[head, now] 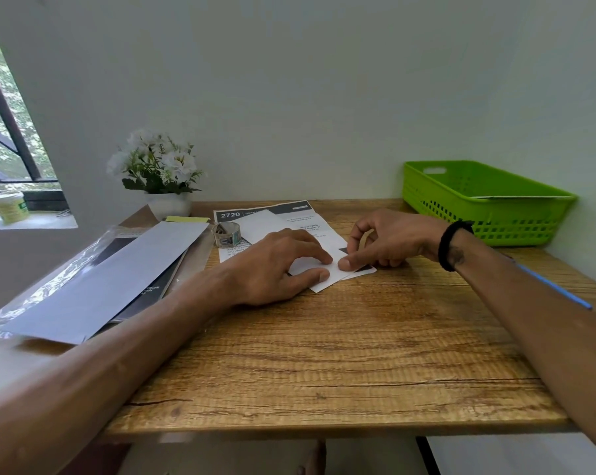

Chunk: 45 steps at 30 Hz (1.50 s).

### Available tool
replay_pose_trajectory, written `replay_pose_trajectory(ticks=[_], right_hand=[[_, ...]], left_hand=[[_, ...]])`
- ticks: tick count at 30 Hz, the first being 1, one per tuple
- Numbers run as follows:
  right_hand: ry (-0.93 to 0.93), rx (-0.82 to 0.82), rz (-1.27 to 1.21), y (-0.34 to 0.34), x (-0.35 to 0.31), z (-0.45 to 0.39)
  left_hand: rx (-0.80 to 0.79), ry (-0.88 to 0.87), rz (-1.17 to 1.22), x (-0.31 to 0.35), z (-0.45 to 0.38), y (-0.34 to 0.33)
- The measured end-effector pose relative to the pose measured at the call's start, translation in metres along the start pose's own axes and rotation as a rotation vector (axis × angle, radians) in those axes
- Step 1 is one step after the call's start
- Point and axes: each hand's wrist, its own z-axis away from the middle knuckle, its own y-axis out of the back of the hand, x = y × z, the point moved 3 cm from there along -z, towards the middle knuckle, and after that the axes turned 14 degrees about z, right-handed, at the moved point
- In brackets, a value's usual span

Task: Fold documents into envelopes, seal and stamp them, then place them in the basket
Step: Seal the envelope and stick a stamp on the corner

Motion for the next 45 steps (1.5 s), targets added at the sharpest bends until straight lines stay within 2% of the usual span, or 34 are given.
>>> replay_pose_trajectory(ticks=[6,17,45], right_hand=[[0.016,-0.046,-0.010,0.0059,0.0045,0.0043],[-0.037,0.051,0.063,0.0012,-0.0007,-0.0023],[0.029,-0.064,-0.043,0.0078,0.0078,0.0006]], left_hand=[[0.003,-0.004,0.008,-0.0006,-0.0007,-0.0004],[0.017,-0.035,0.011,-0.0038,-0.0005,-0.0011],[0.010,-0.011,0.011,-0.0041,-0.0013,-0.0008]])
